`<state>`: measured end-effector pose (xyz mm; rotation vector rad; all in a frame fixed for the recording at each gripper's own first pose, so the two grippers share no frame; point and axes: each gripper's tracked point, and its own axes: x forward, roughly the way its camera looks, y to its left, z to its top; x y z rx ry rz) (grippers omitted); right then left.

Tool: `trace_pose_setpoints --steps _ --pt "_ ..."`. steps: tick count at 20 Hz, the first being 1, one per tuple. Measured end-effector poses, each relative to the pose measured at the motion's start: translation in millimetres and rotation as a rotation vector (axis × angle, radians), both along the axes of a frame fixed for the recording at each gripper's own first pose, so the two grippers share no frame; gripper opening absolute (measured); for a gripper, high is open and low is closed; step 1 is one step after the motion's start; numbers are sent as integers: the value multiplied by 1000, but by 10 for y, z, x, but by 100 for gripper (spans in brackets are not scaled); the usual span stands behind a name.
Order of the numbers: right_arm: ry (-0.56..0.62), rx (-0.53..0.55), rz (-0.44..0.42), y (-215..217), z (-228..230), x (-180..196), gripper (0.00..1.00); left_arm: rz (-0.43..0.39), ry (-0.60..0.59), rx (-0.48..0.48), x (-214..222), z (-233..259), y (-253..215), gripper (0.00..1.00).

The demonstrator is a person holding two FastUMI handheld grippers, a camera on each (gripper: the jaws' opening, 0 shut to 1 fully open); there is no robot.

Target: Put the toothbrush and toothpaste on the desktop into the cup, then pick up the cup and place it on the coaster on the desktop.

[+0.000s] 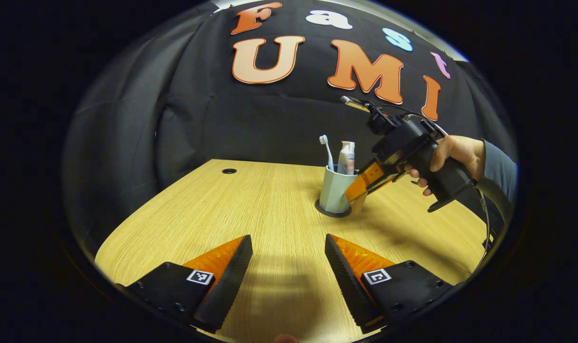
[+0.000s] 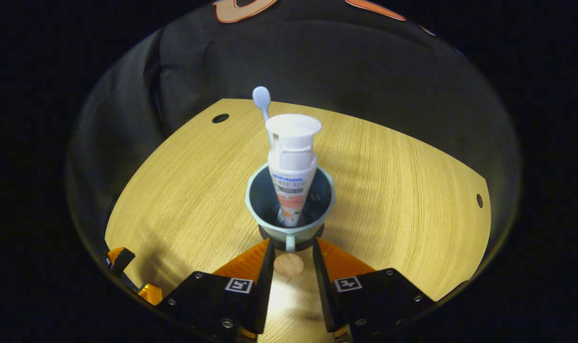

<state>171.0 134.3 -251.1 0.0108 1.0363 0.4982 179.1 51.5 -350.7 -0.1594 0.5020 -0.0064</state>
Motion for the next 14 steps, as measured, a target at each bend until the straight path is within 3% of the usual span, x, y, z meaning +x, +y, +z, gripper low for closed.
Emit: trace_pose_setpoints --steps 1,2,6,8,10,11,12,14 --pt "-15 -1 8 -24 36 -21 58 -2 -5 -1 -4 55 -15 98" --pt "-36 1 8 -66 85 -41 58 -4 -11 2 -6 107 -42 98" --pt "-127 44 -11 -190 319 -148 77 -9 -53 13 26 372 -198 98" --pt "-185 75 -35 -335 530 -218 80 -11 -79 28 60 512 -279 98" --pt "-263 93 -75 -501 677 -269 89 -20 -104 37 71 638 -398 98" --pt "-306 106 -101 -612 791 -327 85 -27 -118 39 78 709 -464 98" --pt "-350 124 -127 -719 911 -381 91 -33 -133 46 74 791 -533 98" --pt "-436 143 -172 -956 1130 -485 92 -43 -167 65 81 918 -660 98"
